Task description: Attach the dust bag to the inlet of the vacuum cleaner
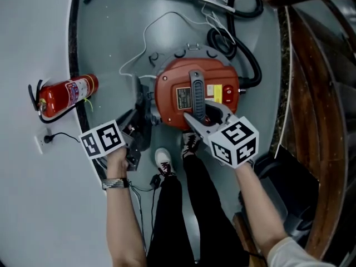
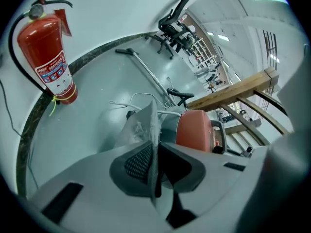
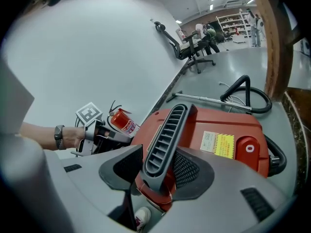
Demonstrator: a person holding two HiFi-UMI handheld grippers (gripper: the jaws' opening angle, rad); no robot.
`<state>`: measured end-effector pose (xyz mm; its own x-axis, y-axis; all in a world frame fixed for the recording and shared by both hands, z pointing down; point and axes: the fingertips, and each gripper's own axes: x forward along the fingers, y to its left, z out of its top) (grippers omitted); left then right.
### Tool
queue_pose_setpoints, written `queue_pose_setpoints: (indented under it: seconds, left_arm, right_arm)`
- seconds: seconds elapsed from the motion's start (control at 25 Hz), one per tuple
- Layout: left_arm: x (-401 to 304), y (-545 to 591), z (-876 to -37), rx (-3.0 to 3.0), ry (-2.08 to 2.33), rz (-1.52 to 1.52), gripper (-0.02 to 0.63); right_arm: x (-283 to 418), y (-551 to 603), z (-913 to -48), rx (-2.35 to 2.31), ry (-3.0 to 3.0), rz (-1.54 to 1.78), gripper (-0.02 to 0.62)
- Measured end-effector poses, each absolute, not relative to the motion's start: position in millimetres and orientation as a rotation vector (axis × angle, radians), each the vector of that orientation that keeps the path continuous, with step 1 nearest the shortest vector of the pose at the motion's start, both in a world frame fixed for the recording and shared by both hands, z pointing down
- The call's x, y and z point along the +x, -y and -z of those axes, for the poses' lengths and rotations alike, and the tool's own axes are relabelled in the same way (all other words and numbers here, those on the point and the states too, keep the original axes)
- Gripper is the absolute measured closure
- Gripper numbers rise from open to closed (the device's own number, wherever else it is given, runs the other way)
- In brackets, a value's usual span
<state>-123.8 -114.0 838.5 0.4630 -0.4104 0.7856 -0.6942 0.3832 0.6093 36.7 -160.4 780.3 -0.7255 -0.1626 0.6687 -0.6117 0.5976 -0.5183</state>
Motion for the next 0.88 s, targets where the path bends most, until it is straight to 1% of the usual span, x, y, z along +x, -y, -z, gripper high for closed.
queue_pose_setpoints:
  seconds: [0.24,0.4,0.52,0.68,0.76,0.88]
  left_arm:
    - [-123,116,-834,1.164,1.191,-0.033,0.555]
    - [-125,114,-834,1.156,1.257,0.014,0.550]
    - [-125,110,-832,1.199,1.305,0.013,0.539]
    - [-122,106,-824,1.282,1.318,-0.039,0.469]
    - [-124,101,-821,1.316,1.327,-0.080,0.459]
    - [-125,93,-818,1.351,1.341,-0.127,0.460]
  right_arm:
    - [35,160,-780,0.621,2.260,-1.014,0.411]
    - [37,161,-780,0.619,2.267,-1.024,0.411]
    - [36,160,-781,0.594,2.268,-1.034,0.411]
    - [38,161,-780,0.582,2.275,-1.003,0.410]
    - [39,160,-779,0.593,2.278,-0.985,0.410]
    - [42,159,-778,0.605,2.270,-0.975,0.410]
